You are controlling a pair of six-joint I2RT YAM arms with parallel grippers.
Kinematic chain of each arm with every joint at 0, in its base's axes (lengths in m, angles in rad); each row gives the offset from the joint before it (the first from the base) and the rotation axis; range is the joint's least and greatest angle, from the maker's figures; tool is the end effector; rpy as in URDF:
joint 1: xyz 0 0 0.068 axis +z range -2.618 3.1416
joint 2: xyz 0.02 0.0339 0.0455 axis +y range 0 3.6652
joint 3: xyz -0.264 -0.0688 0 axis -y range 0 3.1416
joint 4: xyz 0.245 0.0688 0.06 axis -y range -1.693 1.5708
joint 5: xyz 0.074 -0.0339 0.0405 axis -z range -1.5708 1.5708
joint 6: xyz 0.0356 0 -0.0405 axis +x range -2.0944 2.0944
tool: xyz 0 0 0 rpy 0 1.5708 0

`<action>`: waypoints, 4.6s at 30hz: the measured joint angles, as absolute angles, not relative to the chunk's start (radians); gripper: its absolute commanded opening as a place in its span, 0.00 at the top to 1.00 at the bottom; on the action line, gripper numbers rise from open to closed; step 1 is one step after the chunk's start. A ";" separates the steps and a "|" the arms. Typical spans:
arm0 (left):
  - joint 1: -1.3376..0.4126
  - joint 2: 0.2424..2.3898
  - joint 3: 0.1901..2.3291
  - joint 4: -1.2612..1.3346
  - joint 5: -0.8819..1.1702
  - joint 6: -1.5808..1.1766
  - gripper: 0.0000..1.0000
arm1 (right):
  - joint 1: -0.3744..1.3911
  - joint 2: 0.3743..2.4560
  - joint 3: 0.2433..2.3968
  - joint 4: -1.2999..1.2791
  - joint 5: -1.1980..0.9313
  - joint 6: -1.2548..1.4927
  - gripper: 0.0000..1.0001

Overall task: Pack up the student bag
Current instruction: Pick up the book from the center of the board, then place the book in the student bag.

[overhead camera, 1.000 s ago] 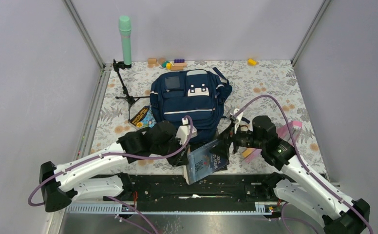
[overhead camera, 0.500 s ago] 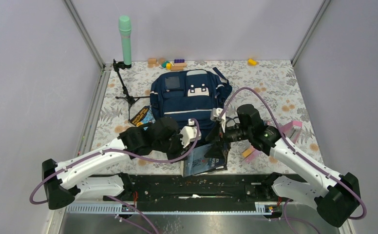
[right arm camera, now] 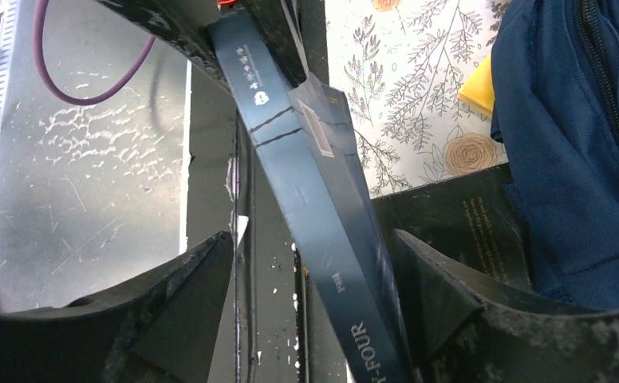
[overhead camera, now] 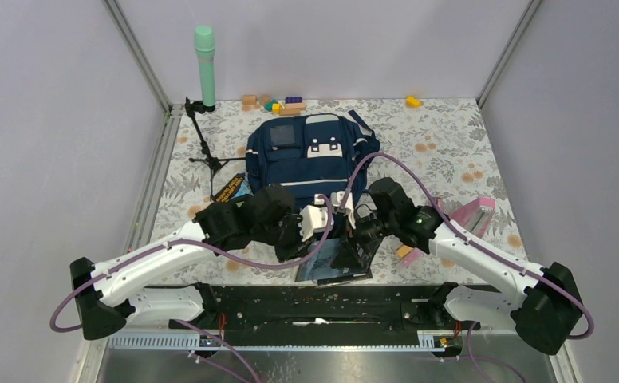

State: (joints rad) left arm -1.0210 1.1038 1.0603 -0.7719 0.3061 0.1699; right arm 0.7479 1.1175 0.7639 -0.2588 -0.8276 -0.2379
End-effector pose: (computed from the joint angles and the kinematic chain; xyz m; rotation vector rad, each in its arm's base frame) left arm 0.1071 -0.1953 0.3199 1.5113 1.9612 -0.7520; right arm 0.1547 0.1792 0.2659 -1.4408 1.6519 1.1882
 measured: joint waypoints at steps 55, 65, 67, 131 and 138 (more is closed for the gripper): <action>-0.601 1.420 1.176 -0.758 0.233 0.188 0.43 | 0.486 0.527 0.724 -0.377 -0.091 0.415 1.00; -0.601 1.468 1.176 -0.769 0.231 0.186 0.63 | 0.486 0.519 0.715 -0.377 -0.091 0.421 1.00; -0.601 1.471 1.176 -0.769 0.231 0.183 0.64 | 0.486 0.519 0.714 -0.377 -0.091 0.421 1.00; -0.641 1.188 1.181 -0.469 0.173 -0.083 1.00 | 0.752 0.839 0.572 0.107 -0.207 0.915 1.00; -0.645 1.185 1.176 -0.454 0.160 -0.089 1.00 | 0.851 0.939 0.487 0.279 -0.095 1.029 1.00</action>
State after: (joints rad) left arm -0.6449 1.1847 1.1755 -0.4538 0.1600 -0.0891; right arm 0.8509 0.9394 0.4873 0.2787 -0.0952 1.0294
